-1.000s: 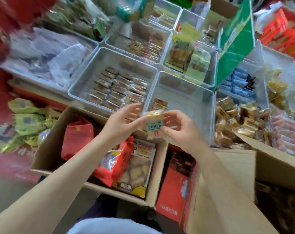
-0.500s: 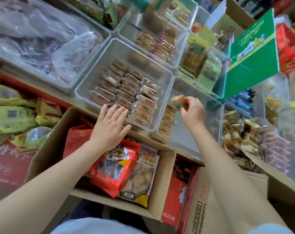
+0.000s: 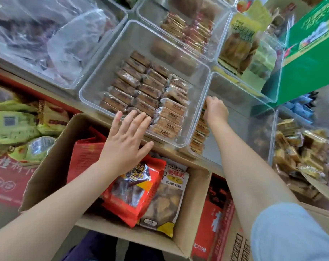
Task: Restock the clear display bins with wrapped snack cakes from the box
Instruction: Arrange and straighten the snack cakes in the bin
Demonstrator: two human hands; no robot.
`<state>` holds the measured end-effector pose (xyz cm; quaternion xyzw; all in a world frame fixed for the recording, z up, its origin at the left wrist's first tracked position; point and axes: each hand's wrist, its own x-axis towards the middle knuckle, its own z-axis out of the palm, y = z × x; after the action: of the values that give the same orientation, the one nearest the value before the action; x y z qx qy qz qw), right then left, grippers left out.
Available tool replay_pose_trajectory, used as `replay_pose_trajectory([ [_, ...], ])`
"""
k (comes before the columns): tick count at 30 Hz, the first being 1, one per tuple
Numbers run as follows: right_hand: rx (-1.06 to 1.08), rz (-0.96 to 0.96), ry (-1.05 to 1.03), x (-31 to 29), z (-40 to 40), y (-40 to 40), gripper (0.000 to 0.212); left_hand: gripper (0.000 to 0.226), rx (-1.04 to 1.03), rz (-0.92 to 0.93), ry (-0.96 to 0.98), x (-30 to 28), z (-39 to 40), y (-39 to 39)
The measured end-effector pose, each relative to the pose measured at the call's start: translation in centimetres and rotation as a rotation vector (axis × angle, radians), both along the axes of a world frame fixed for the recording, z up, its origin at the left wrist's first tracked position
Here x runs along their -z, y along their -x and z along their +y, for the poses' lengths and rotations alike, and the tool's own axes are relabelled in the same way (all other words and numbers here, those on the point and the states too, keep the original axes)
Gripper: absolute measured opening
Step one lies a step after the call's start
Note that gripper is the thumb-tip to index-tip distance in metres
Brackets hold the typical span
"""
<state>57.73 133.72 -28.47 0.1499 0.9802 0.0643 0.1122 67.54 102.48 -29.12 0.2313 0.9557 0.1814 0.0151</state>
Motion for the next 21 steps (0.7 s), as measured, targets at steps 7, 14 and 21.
replay_pose_trajectory([
  [7,0.082,-0.102,0.137,0.7,-1.0,0.1,0.04,0.07,-0.003,-0.002,0.039,-0.1,0.1,0.0],
  [14,0.163,-0.121,0.288,1.7,-1.2,-0.9,0.063,0.069,-0.002,0.01,0.038,-0.3,0.1,0.0],
  [21,0.249,-0.062,0.372,2.4,-0.7,0.1,0.046,0.068,-0.006,0.038,0.033,0.2,0.3,-0.1],
])
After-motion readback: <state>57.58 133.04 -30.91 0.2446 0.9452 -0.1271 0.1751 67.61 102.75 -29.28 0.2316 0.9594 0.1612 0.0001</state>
